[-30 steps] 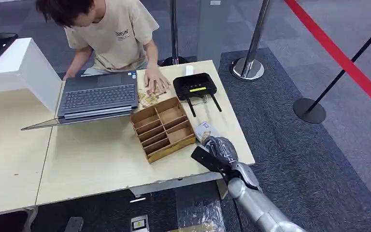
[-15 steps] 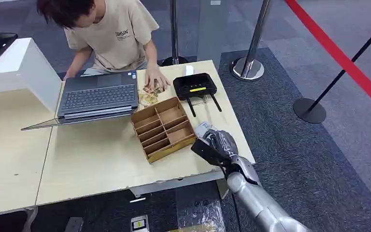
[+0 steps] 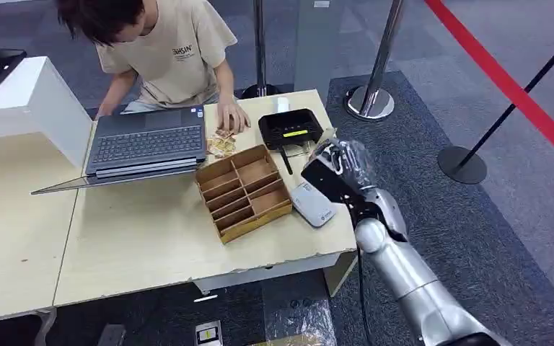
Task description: Pass the card to the sensor for recognition and then transmit it.
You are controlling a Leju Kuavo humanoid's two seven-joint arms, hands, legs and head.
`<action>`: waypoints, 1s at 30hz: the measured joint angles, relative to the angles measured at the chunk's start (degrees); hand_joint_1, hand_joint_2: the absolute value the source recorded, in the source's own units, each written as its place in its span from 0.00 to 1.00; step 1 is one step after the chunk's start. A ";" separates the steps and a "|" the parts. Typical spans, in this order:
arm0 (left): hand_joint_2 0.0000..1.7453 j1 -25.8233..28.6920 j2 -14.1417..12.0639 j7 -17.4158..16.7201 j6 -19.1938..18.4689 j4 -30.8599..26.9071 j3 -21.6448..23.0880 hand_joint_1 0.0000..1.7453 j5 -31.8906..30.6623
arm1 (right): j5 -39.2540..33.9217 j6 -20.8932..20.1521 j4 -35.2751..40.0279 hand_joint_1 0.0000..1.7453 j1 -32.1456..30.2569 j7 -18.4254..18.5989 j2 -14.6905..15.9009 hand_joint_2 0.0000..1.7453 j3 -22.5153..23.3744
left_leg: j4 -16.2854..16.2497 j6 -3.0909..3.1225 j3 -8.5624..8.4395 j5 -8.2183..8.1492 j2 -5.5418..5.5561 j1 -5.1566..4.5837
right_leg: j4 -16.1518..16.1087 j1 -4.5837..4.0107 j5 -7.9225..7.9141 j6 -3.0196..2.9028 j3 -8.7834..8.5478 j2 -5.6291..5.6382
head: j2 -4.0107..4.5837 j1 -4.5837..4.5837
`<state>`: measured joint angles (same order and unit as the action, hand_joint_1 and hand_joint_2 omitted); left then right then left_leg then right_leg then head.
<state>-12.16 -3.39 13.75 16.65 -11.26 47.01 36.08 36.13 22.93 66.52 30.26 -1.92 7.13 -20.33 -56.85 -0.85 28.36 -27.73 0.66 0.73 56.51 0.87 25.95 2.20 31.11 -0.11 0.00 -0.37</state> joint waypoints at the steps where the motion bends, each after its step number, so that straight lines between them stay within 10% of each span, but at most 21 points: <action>1: 1.00 -0.04 -0.02 -0.04 -0.35 0.00 0.00 0.00 -0.35 | 0.98 -0.78 0.96 1.00 1.33 -0.30 0.39 1.00 0.02 | 0.00 0.00 0.00 0.00 -0.03 0.00 | 0.00 0.00 -0.01 0.00 0.00 0.01 | 0.00 0.00; 15: 1.00 -4.38 0.68 -3.32 -3.32 -0.04 0.92 0.00 -4.35 | 14.49 5.53 -12.87 1.00 29.26 -10.91 -1.01 1.00 -1.93 | -0.01 -0.05 0.10 0.11 0.06 0.02 | 0.09 0.00 -0.07 -0.04 0.08 -0.01 | 0.00 -0.02; 30: 1.00 -5.08 1.60 -2.88 -4.83 -0.11 2.10 0.00 -4.98 | 22.03 9.03 -30.94 1.00 35.97 -10.49 -4.53 1.00 -5.18 | -0.01 -0.05 0.18 0.11 0.11 0.01 | 0.10 0.00 -0.07 -0.04 0.19 -0.01 | 0.00 -0.02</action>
<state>-17.24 -1.79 10.86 11.82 -11.37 49.11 31.10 58.17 31.96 35.58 66.23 -12.41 2.60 -25.51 -56.86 -0.90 28.54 -27.62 0.77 0.74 56.61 0.87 25.88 2.16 31.30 -0.12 0.00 -0.39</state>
